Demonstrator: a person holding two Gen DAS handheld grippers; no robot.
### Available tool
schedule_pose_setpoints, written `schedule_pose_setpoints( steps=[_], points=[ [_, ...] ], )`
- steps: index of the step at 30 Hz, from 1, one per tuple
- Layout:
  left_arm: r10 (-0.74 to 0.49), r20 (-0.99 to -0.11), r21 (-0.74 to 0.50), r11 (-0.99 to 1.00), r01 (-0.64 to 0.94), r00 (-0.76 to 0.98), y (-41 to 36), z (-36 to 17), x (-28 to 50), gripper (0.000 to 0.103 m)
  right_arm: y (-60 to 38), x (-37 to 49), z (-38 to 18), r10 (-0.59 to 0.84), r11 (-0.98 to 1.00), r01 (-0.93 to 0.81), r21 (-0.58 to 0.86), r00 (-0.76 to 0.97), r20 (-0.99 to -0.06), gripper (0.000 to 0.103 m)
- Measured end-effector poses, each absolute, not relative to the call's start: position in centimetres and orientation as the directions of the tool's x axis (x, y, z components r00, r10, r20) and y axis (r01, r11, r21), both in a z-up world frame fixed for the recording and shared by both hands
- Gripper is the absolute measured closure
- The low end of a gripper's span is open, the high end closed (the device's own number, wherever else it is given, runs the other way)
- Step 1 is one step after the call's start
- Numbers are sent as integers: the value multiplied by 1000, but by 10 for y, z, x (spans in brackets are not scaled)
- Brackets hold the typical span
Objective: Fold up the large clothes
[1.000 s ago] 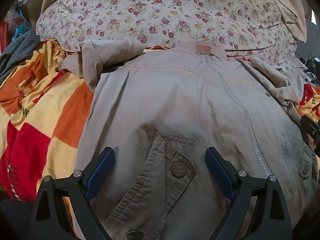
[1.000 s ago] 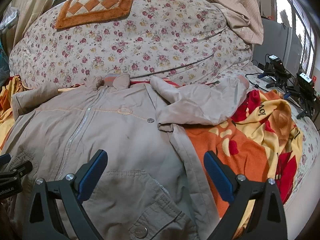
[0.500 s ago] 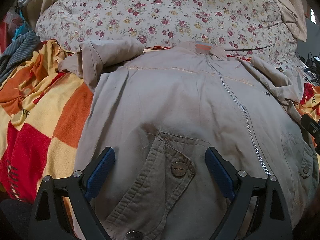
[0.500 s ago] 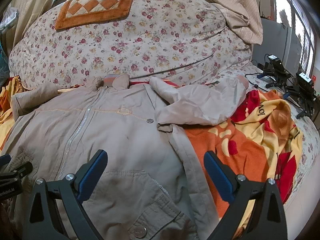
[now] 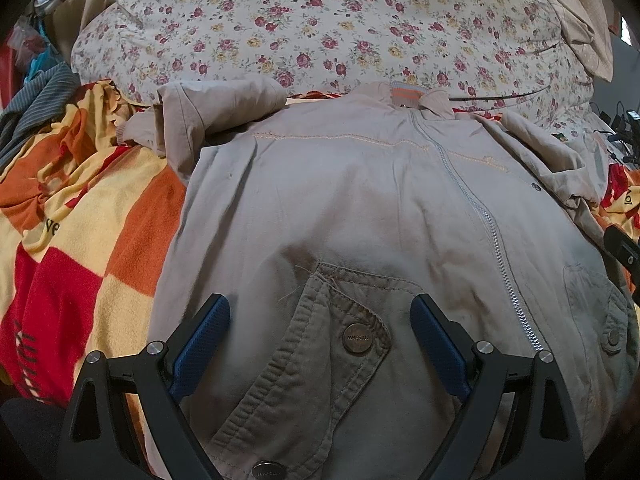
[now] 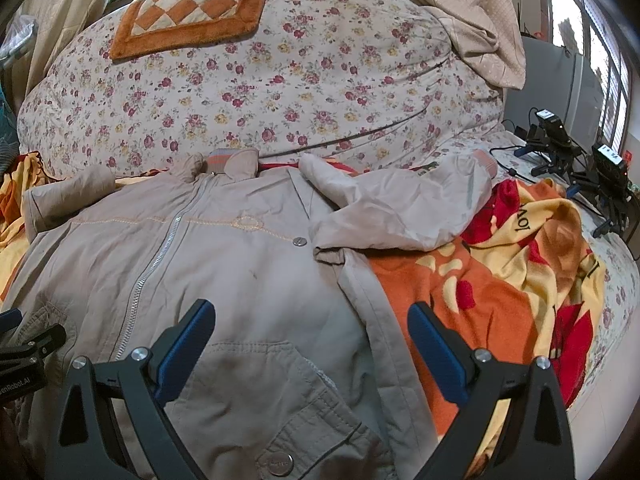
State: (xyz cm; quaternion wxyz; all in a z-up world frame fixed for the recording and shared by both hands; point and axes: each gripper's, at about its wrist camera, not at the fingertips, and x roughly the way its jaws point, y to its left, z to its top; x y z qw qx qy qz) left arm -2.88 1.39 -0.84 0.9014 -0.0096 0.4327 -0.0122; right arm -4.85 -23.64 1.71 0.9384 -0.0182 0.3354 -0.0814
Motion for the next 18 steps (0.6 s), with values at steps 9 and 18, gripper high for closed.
schedule_pose_setpoints(
  steps=[9,18],
  points=[
    [-28,-780,-23,1000,16,626,15,-9,-28,20,-236,-49,17,-165,986,141,-87,762,-627,4],
    [-27,-779,-21,1000,17,627,14,-10,-28,20,-238,-49,18,-165,986,144,-84,762,-626,4]
  ],
)
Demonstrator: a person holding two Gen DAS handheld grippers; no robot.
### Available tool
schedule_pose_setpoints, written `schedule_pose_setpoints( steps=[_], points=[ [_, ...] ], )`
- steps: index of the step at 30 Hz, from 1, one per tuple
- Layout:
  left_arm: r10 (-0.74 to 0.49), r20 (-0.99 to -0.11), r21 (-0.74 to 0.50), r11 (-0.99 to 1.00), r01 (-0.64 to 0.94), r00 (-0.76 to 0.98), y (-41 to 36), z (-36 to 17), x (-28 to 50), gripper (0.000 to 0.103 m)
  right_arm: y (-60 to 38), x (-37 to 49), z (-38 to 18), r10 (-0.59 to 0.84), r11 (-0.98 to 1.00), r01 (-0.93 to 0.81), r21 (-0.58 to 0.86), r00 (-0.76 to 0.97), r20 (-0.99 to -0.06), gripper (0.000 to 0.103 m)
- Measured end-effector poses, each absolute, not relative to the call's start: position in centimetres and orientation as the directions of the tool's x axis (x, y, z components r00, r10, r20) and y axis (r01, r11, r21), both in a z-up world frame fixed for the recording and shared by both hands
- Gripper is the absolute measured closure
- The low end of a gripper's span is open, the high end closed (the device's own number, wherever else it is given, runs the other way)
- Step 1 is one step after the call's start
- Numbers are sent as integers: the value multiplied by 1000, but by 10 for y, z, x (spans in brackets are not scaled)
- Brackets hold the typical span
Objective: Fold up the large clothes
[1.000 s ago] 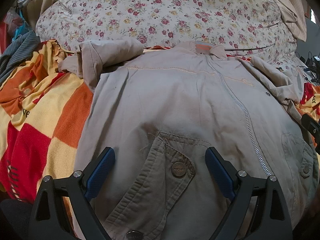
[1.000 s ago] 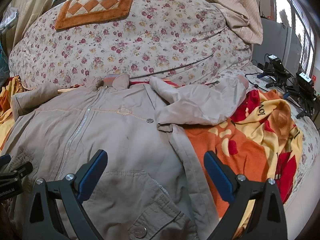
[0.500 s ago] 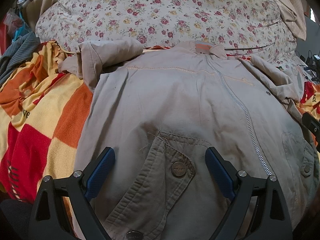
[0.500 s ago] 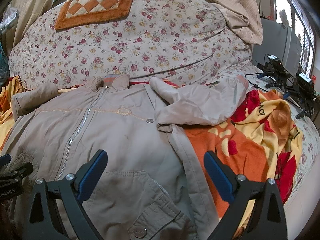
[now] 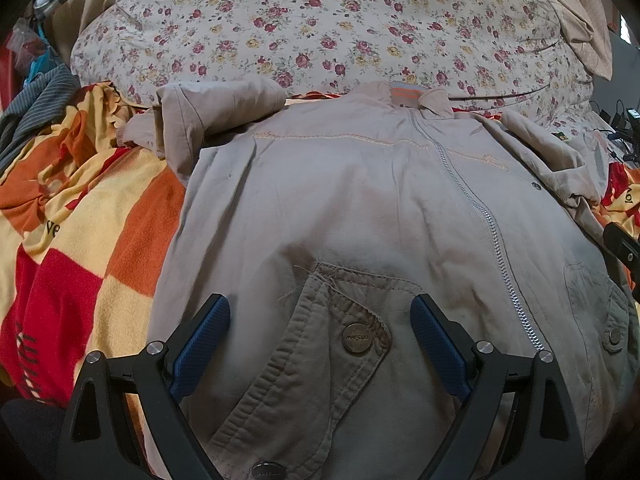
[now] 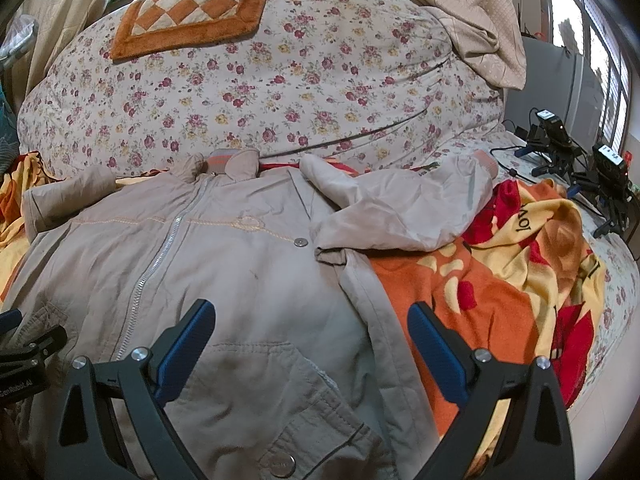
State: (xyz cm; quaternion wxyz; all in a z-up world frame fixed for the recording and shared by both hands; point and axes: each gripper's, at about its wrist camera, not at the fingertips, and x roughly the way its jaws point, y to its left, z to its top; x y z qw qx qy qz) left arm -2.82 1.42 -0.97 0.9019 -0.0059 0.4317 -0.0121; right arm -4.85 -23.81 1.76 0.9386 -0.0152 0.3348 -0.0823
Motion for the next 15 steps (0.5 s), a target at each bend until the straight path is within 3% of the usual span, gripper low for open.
schedule_pose_setpoints(
  steps=[15],
  points=[
    [-36,-776,-15,999,39,629,10,-5,-29,20,-233,-49,21,-162,986,146,-77,769,-618,4]
  ],
)
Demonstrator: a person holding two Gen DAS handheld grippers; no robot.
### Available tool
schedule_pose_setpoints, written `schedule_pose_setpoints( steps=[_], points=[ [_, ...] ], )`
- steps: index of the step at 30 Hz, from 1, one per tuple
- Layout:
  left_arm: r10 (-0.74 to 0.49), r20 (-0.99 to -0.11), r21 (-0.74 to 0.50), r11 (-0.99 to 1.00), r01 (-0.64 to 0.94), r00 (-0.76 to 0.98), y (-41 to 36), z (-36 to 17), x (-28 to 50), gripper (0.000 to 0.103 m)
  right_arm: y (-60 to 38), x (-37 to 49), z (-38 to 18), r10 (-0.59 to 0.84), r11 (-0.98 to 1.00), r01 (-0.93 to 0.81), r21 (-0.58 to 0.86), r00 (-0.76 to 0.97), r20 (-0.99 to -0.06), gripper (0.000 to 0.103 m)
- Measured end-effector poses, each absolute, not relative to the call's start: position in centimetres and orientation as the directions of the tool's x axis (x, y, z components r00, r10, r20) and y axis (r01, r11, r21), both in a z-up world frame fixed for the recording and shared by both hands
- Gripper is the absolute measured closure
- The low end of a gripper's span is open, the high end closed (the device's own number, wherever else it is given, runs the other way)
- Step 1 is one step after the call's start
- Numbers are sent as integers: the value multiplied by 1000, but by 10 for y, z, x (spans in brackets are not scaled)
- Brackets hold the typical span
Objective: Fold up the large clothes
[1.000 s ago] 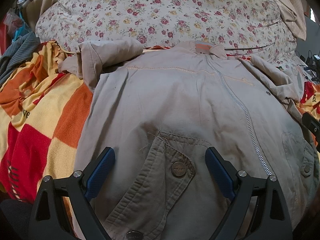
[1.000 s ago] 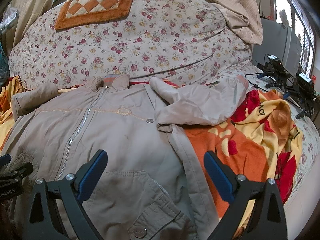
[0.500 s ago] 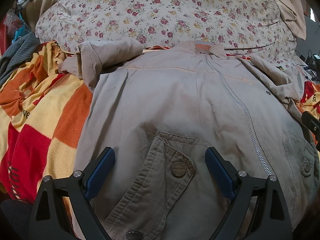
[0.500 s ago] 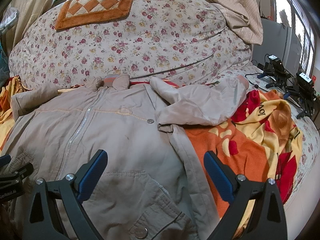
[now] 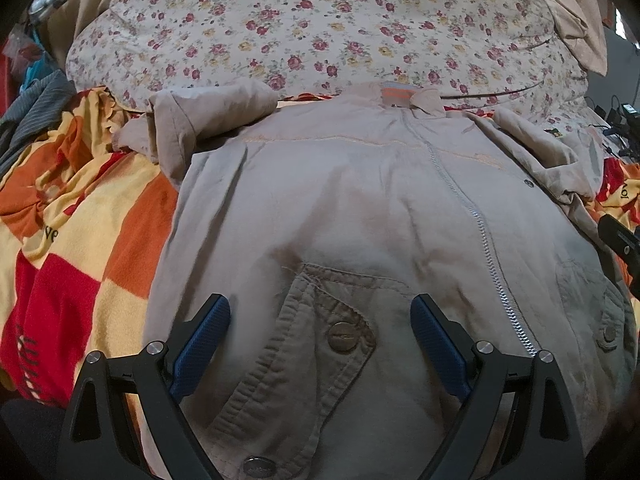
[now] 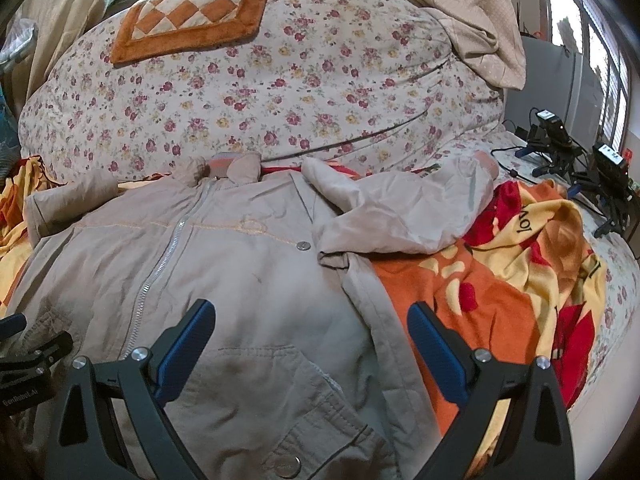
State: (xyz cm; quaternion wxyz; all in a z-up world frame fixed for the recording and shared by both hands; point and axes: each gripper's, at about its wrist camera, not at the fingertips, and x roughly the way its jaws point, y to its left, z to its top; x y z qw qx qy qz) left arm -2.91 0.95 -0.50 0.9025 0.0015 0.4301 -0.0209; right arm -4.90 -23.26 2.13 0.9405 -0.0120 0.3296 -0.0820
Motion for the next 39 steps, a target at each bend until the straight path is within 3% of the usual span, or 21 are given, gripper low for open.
schedule_pose_setpoints(
  steps=[19,24,30,34,37,39],
  points=[
    [-30,-754,-16,999,28,656,17,-7,-31,20,-231,-47,19,-168,985,147,-86,764,-623,4],
    [-55,-762,-45,998,32,645,37,13,-17,26,-232,-46,17,-157,987,146,-71,760,-630,4],
    [41,-722,-56,992,-117,691,130,67,40,26,-227,-43,14,-122,992,117,-50,755,-645,4],
    [63,-740,-111,971,-214,669,206,77,98,26,-224,-42,13,-102,994,102,-37,753,-650,4],
    [11,-761,-222,935,-276,649,265,60,145,28,-222,-39,11,-93,995,92,-36,747,-658,4],
    [-47,-764,-322,893,-316,644,300,42,171,36,-220,-35,6,-89,996,85,-39,730,-677,4]
  ],
)
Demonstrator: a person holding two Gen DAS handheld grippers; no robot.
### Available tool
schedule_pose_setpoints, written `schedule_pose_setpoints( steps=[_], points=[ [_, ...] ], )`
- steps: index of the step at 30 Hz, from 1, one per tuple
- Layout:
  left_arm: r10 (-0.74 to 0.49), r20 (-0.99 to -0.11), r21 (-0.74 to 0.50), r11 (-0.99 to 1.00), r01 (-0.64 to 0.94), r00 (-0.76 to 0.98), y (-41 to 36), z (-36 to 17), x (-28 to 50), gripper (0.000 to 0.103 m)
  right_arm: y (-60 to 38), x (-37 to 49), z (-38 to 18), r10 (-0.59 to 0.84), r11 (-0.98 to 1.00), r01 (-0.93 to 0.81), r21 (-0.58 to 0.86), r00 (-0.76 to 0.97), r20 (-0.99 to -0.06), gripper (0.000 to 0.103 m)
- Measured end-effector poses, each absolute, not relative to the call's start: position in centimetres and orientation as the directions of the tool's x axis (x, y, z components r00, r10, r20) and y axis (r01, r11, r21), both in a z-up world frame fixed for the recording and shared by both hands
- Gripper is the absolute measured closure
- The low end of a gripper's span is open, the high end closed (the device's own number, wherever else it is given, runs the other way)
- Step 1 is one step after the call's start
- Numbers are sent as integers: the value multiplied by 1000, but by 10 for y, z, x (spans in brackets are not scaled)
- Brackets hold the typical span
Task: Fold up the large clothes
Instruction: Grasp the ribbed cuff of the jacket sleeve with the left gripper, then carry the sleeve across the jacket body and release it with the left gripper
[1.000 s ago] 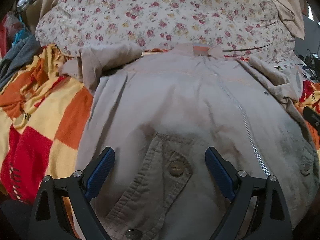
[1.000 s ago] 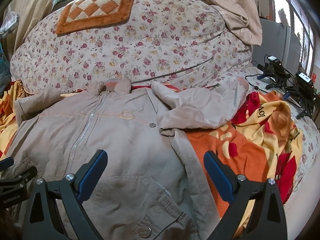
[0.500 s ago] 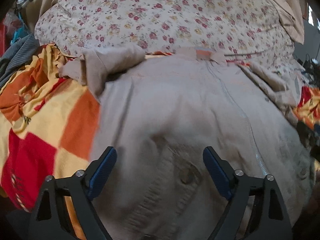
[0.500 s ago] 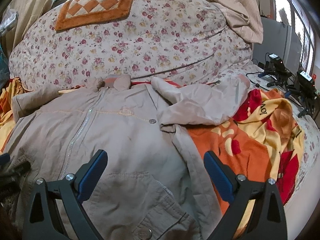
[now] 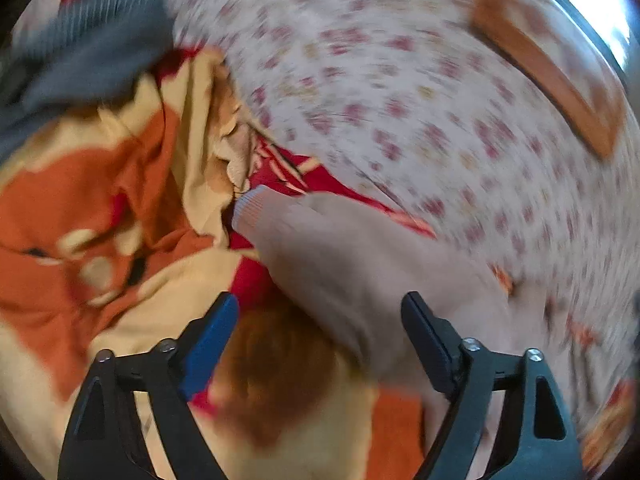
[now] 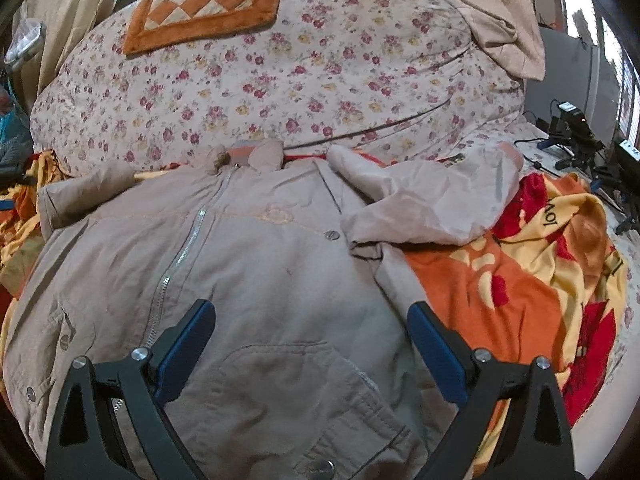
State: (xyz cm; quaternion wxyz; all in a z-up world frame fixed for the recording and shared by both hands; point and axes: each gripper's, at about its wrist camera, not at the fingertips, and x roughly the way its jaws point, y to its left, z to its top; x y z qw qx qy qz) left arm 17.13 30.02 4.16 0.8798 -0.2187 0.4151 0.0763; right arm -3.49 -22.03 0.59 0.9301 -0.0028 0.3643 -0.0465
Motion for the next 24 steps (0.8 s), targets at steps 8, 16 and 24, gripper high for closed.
schedule_pose_setpoints(
  steps=[8,16,24],
  points=[
    [-157,-811,-439,799,-410,564,339,-19,241,68,-207,-22,-7,-61,998,40,-47,699,-712,4],
    [14,-785,-352,812,-466,619,334,6,231,103,-207,-18,-7,-53,999,41,-34,692,-720,4],
    [494,-548,-177,720,-671,675,363,154,160,103,-234,-37,15,7,994,72,85,723,-691,4]
  ],
)
